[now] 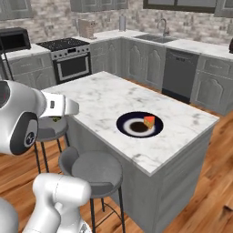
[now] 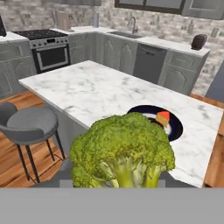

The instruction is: Take the cheese, fish, and broccoli from the fridge and place them on the plate on the dining counter to create an appetizer plate.

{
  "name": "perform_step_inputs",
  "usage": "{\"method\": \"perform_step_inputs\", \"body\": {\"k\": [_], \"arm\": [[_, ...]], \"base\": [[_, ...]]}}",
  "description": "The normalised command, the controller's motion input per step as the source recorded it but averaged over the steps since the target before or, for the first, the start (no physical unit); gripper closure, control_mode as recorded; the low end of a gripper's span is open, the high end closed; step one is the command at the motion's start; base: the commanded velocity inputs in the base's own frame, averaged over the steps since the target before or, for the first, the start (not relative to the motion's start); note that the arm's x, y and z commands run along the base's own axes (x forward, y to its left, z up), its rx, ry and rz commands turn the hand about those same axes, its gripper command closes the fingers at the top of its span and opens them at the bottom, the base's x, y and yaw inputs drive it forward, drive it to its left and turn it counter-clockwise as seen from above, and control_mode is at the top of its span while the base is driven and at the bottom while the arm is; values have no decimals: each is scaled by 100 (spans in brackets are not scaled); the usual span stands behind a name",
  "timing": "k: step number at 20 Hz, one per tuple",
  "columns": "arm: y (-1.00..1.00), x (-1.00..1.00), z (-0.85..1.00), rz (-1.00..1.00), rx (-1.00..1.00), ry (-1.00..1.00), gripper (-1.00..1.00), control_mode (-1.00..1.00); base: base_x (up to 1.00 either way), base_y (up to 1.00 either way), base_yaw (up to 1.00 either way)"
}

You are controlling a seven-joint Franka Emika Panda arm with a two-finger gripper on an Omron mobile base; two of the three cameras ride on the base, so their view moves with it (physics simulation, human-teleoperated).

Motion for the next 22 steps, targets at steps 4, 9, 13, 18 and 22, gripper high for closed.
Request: {"method": "perform_step_inputs", "body": {"k": [4, 9, 13, 18, 22], "arm": [[-16, 15, 0, -8, 0, 0, 100, -100], [-74, 14, -2, -19, 3, 15, 100, -100], [-95, 2, -14, -9, 6, 23, 100, -100], [-60, 8, -20, 0, 12, 14, 100, -100], [-2, 23, -6, 5, 3, 1, 100, -100]], "base": [[22, -8, -7], [0, 0, 0], [0, 0, 0], [0, 0, 0], [0, 0, 0]]}}
